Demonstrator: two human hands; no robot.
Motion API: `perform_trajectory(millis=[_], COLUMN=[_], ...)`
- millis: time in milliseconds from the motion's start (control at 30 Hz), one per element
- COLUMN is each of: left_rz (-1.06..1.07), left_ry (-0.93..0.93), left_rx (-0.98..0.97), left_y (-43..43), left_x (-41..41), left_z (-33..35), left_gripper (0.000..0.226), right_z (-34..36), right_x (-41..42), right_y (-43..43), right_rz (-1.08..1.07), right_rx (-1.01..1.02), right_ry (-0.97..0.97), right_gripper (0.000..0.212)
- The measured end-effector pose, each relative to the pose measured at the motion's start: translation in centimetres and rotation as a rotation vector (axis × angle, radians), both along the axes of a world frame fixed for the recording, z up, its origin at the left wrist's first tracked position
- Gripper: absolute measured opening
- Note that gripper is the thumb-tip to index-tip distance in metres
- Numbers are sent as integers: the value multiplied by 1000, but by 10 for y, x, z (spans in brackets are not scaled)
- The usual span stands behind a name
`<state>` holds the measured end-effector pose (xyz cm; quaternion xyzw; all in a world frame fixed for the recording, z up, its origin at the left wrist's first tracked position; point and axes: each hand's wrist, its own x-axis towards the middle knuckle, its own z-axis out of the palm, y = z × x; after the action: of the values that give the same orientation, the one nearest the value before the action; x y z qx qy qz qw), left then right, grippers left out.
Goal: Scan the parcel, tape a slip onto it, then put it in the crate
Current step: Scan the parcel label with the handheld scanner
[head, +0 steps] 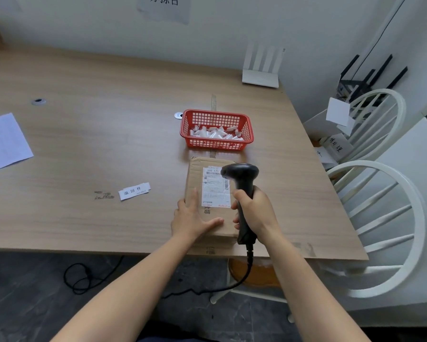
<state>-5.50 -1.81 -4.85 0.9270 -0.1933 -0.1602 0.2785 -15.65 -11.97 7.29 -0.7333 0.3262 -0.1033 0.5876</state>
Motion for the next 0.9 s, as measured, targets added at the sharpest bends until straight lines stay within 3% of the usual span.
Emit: perform_trajectory(millis=[900], left_rz=[76], left_ry=[-122], left_rx=[-120], left_y=[16], left_x=[-31], left_z=[-4], left_gripper=[108], right_z=[8], right_x=[-8], right_y=[8], right_rz=[26], right_rx=[-32], right_ry=[-17], right_gripper=[16])
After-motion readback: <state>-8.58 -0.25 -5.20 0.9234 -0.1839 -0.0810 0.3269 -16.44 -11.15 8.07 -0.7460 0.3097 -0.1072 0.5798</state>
